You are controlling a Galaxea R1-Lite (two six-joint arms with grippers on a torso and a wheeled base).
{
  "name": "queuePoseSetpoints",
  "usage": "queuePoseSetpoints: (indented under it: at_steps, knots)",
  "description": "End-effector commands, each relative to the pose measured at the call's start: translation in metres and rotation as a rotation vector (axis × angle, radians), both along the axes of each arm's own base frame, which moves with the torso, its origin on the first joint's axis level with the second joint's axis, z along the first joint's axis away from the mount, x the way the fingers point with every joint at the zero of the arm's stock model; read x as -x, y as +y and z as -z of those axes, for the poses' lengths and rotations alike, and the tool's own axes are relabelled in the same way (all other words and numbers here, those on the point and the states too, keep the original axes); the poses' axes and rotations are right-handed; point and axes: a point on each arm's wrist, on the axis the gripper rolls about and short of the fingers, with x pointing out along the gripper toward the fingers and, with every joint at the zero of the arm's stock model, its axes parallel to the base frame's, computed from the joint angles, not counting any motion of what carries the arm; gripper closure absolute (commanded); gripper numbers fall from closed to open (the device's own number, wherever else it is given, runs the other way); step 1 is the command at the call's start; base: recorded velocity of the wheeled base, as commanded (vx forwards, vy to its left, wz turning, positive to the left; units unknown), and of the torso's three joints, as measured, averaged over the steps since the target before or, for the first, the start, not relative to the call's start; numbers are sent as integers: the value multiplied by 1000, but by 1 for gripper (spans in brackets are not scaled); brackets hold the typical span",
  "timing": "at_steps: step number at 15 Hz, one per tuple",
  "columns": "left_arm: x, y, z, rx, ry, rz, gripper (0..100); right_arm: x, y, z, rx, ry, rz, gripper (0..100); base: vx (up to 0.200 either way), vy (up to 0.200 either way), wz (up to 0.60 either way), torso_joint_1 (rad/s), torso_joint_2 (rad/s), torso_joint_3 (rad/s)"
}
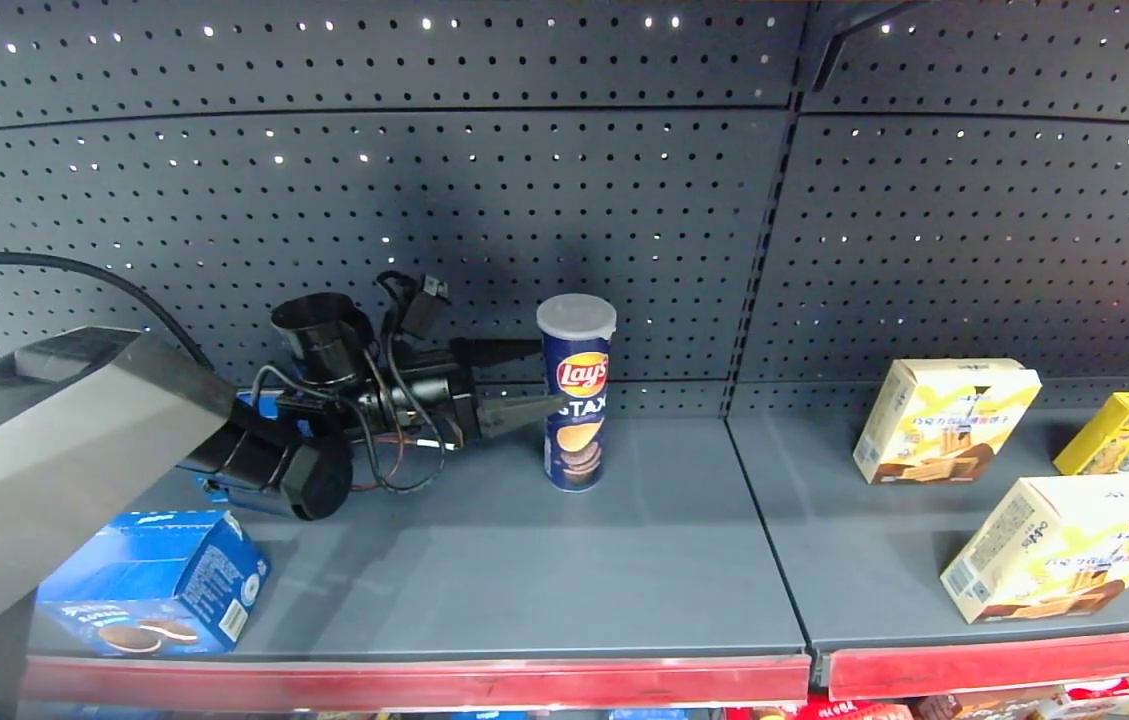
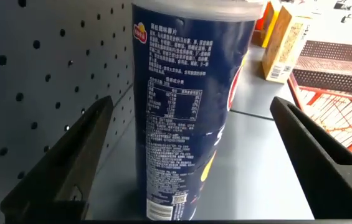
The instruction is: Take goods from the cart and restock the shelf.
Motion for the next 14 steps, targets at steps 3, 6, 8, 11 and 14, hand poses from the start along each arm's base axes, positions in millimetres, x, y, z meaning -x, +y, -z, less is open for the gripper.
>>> queuePoseSetpoints:
  at_steps: [3, 6, 8, 11, 14]
  knots:
    - [-6, -5, -4, -1, 4, 9, 0, 0, 0, 0, 2, -3, 0, 100, 0, 0, 0, 0, 0, 0]
    - [-9, -14, -10, -1, 8, 25, 0, 1, 0, -1, 1, -6, 0, 100, 0, 0, 0, 0, 0, 0]
    - [-9, -16, -9, -2, 11, 31, 0, 0, 0, -1, 1, -7, 0, 100, 0, 0, 0, 0, 0, 0]
    - [-10, -18, -7, -3, 14, 34, 0, 0, 0, -1, 1, -7, 0, 100, 0, 0, 0, 0, 0, 0]
    - [-14, -21, -5, -1, 7, 38, 0, 0, 0, 0, 1, -6, 0, 100, 0, 0, 0, 0, 0, 0]
